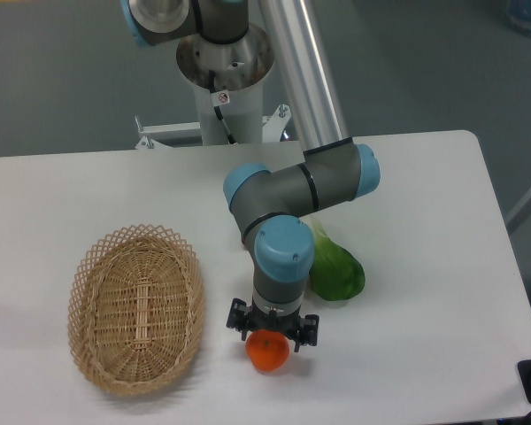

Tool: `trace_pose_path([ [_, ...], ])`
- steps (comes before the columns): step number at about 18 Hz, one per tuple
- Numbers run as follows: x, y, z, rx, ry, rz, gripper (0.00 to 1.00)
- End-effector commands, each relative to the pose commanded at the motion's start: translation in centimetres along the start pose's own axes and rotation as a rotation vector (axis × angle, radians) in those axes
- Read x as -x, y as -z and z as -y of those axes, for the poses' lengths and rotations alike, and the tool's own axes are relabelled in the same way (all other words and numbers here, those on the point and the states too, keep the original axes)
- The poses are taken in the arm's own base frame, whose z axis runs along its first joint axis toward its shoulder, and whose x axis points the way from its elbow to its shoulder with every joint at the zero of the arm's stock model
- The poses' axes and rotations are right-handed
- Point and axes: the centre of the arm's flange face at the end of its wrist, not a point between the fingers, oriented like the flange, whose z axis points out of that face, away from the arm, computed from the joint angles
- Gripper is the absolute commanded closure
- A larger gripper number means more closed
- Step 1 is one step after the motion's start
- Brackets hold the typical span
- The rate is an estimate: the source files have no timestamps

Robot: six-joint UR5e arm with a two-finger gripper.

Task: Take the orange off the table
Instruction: 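Close the gripper fingers around the small orange, then lift the grasped orange up off the table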

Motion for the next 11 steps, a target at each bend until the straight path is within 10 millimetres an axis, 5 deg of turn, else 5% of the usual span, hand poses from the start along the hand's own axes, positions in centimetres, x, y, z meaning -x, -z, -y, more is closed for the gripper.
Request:
trace_pose_path([
  [6, -0.34, -0.74, 0.36, -0.012, -0.003, 0.006, 0.00],
  [11, -0.76, -0.90, 0.46, -0.012, 0.016, 0.005, 0.19],
])
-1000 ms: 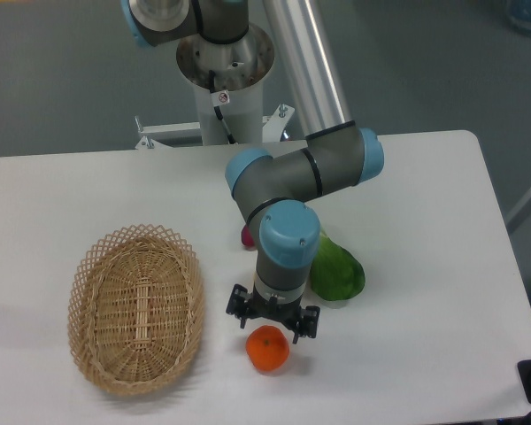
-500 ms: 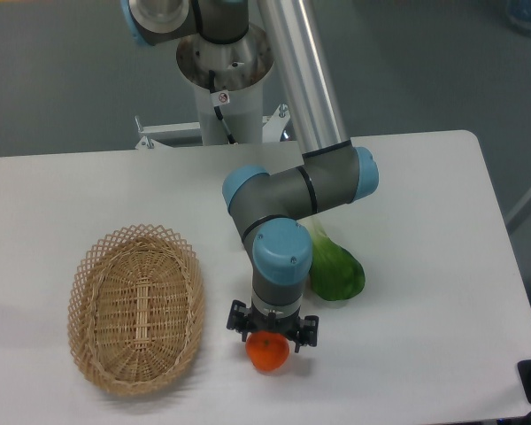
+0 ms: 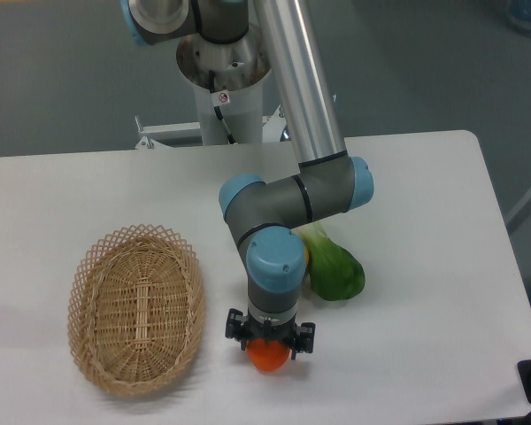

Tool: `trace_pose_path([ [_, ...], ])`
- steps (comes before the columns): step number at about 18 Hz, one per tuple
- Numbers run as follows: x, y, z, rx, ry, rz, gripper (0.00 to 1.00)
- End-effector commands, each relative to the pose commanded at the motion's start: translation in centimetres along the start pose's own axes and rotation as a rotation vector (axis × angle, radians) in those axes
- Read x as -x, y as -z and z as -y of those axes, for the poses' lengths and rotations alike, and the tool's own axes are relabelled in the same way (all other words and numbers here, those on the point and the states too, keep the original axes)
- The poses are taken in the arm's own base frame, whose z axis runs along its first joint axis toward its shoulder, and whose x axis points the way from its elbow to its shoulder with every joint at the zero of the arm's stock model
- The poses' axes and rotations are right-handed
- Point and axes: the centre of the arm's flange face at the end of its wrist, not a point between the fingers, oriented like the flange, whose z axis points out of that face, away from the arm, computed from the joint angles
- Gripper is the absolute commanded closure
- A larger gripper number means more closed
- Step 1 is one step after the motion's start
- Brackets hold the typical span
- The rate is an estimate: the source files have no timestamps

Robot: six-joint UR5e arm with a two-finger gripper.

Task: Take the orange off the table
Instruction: 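Lift the grasped orange up off the table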

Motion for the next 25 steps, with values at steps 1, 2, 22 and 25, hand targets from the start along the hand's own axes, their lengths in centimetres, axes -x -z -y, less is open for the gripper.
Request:
trace_pose_path([
  [1, 0.1, 0.1, 0.0, -0.002, -0.002, 0.003, 0.19],
  [2, 0.1, 0.1, 0.0, -0.003, -0.003, 0.004, 0.20],
  [22, 6.8, 19.1, 0.7, -0.224, -0.213, 0.184, 0.27],
  [25, 8.5, 22.9, -0.5, -0.198, -0.252, 0.143, 0.28],
])
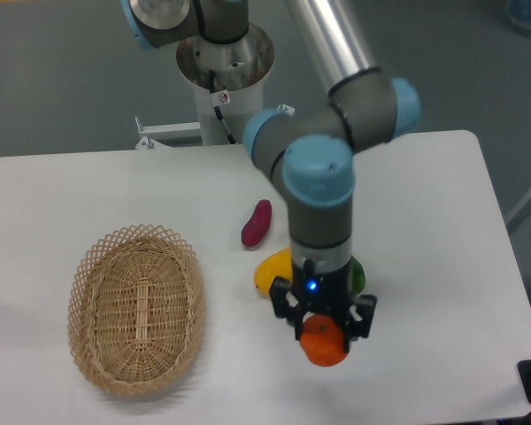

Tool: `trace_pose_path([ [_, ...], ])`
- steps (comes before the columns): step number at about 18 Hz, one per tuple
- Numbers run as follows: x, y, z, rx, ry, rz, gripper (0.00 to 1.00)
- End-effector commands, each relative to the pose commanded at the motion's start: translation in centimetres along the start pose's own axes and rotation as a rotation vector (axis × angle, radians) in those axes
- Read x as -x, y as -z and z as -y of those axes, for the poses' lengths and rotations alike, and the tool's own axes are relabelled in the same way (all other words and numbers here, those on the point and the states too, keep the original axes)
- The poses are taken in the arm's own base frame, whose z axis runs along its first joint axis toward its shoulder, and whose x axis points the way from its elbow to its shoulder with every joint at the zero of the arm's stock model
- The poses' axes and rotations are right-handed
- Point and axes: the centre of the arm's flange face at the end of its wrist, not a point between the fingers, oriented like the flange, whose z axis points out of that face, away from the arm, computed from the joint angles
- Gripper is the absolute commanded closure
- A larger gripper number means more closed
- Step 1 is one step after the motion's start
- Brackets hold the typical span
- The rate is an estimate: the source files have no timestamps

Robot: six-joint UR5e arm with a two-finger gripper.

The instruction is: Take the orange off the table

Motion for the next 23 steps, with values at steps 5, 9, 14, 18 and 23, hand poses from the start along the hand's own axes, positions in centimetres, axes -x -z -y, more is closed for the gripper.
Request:
trace_pose_path([
  [5, 2.0, 4.4, -3.3, 0.051, -0.104, -0.082, 0.28],
  [9, 2.7, 5.7, -4.1, 0.051, -0.114, -0.070, 0.28],
  [14, 2.7, 5.9, -4.0, 0.045, -0.116, -0.063, 0.28],
  [18, 2.7, 5.9, -4.0, 0.044, -0.115, -0.063, 0.28],
  [23, 2.5, 5.9, -4.0, 0.038, -0.113, -0.069, 0.28],
])
